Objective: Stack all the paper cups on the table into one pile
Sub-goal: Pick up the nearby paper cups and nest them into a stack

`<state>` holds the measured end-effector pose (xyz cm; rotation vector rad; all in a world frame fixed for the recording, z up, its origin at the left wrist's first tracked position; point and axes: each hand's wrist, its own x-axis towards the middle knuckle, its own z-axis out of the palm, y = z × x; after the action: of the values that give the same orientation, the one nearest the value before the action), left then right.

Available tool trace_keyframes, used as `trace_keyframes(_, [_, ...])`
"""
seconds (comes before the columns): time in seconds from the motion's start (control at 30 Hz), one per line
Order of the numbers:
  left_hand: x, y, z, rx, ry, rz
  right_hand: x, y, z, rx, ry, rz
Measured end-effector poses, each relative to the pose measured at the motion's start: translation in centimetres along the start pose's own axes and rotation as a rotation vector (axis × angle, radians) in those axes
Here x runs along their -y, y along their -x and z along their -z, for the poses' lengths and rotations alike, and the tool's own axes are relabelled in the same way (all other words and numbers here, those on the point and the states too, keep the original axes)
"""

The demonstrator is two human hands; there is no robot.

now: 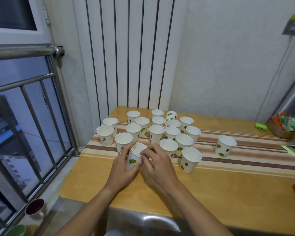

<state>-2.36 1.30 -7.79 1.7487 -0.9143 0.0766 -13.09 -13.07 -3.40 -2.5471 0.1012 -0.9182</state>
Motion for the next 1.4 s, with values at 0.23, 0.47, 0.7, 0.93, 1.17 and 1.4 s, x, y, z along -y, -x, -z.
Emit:
trace_keyframes(0.23, [-0.8, -0.4, -0.4, 0.002, -0.006, 0.007, -2.8, -1.0, 3.0, -0.168, 0.269, -0.154])
trace_keyframes(0.47, [-1.5, -1.7, -2.5, 0.018, 0.029, 0.001, -5.0, -1.8, 4.2, -0.017, 0.408, -0.296])
trace_keyframes(0.7, [-0.2, -1.2, -3.2, 0.053, -0.009, -0.029, -3.8, -1.1, 3.4, -0.023, 0.324, -0.257])
trace_keyframes(0.93, [-0.6, -1.1, -2.8, -0.012, 0.003, -0.034, -3.5, -1.4, 3.4, 0.017, 0.36, -0.251])
trace_keyframes(1.17, [-0.8, -1.1, -2.7, -0.03, -0.009, -0.039, -1.8, -2.2, 3.9, -0.344, 0.277, -0.162])
trace_keyframes(1.4, [-0.6, -1.2, -2.8, -0.01, -0.027, -0.045, -1.4, -2.5, 3.1, -0.366, 0.004, -0.168])
